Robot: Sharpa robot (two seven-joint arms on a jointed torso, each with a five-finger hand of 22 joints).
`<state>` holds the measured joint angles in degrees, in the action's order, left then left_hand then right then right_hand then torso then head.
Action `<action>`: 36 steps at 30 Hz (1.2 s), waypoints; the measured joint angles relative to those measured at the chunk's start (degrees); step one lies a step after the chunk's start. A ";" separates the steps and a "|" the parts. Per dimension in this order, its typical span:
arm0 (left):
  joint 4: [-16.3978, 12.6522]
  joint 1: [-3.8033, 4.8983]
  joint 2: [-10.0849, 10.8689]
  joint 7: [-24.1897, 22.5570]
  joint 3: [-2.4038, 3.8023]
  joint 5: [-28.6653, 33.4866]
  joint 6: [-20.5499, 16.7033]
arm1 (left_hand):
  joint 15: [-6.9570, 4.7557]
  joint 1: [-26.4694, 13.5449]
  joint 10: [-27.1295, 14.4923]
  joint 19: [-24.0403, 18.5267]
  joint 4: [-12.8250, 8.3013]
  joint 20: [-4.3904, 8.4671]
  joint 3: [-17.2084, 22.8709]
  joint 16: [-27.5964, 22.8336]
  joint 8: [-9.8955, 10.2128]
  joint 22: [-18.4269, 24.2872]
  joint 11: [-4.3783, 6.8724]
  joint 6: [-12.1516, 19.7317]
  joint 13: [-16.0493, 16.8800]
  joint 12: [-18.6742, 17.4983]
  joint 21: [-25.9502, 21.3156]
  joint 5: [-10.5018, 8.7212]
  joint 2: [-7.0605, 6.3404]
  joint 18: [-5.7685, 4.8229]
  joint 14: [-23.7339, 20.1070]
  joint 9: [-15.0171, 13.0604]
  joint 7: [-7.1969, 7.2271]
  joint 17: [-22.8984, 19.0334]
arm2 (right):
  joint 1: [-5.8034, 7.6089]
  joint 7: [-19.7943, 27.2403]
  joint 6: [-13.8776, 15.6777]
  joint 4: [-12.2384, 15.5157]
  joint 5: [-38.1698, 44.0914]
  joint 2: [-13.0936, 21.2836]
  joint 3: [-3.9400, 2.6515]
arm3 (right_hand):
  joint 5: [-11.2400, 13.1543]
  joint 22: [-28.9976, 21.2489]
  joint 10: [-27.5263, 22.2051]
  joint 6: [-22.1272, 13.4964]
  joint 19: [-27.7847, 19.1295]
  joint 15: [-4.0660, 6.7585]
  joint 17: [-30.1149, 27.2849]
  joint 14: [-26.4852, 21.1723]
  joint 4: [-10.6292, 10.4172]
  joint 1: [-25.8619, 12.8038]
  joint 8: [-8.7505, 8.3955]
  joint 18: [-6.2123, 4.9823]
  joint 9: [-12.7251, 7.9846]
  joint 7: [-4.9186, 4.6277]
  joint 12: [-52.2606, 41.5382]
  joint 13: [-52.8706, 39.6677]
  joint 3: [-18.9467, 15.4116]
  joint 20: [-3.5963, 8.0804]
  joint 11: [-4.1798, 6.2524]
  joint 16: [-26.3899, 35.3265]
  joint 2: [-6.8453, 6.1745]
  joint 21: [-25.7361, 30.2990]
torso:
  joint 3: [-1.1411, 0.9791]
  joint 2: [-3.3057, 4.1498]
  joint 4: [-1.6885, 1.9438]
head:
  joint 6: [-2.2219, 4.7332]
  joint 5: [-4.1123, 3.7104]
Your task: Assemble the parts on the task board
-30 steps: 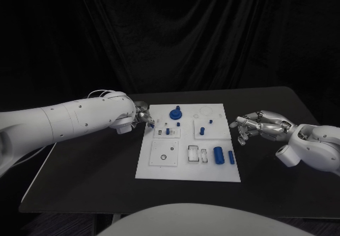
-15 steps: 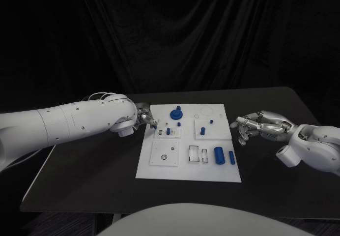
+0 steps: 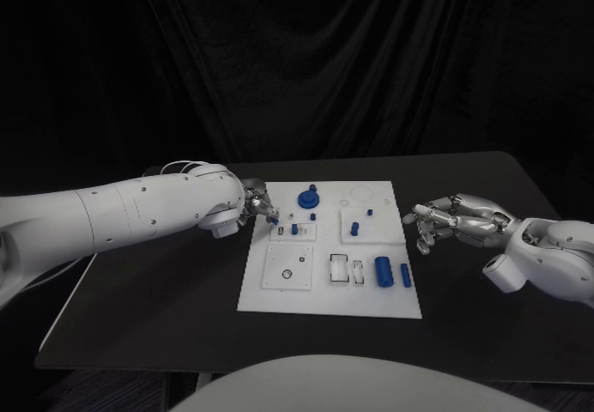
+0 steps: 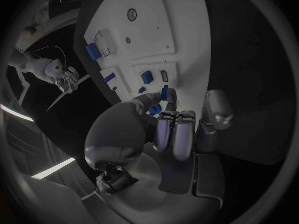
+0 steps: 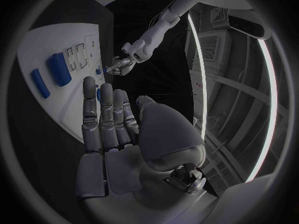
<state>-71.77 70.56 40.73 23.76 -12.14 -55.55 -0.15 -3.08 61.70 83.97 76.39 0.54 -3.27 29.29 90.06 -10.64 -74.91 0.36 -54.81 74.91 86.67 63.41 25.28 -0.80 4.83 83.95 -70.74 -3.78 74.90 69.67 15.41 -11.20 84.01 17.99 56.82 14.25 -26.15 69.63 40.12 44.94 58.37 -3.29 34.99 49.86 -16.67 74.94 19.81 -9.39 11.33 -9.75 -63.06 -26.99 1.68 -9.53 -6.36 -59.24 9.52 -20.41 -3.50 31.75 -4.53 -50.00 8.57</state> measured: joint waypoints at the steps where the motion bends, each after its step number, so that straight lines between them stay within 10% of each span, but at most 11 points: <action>1: 0.06 -0.08 -0.08 -0.07 0.00 0.00 0.06 | 0.00 -0.01 0.00 0.00 0.00 0.00 0.00 0.00 0.00 0.00 0.00 -0.01 0.00 0.00 0.00 0.00 -0.01 0.00 0.00 0.00 -0.01 0.00 | 0.00 -0.01 0.00 0.01 0.00 0.01 0.00 | 0.00 0.00 0.00 0.00 0.00 0.00 0.00 0.00 0.00 0.00 0.00 0.00 0.00 0.00 0.00 0.00 0.00 0.00 0.00 0.00 0.00 0.00 | 0.00 0.00 0.00 | 0.00 0.03; 36: 0.97 -2.03 -0.76 -1.67 0.18 0.06 0.24 | 0.00 -0.20 0.00 -0.21 0.09 0.21 0.22 0.00 0.22 0.01 0.00 -0.25 0.00 0.01 -0.29 -0.21 0.25 0.00 0.00 0.04 0.10 0.00 | 0.00 -0.20 -0.33 -0.13 0.00 -0.07 0.00 | 0.00 -0.02 0.00 0.00 0.00 0.00 -0.06 0.00 0.00 0.00 0.23 0.00 0.00 0.00 0.00 0.00 0.00 0.00 0.00 0.00 0.00 0.00 | -0.03 -0.12 -0.03 | 0.00 0.07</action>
<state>-70.80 68.52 39.96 22.09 -11.96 -55.49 0.09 -3.07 61.50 83.97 76.18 0.63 -3.06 29.51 90.06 -10.41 -74.90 0.36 -55.06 74.91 86.68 63.12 25.07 -0.55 4.83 83.95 -70.70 -3.67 74.90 69.67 15.22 -11.53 83.87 17.99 56.75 14.25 -26.15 69.61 40.12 44.94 58.37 -3.29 34.92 49.86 -16.67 74.94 20.04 -9.39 11.33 -9.75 -63.06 -26.99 1.68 -9.54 -6.36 -59.24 9.52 -20.41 -3.53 31.63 -4.56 -50.00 8.64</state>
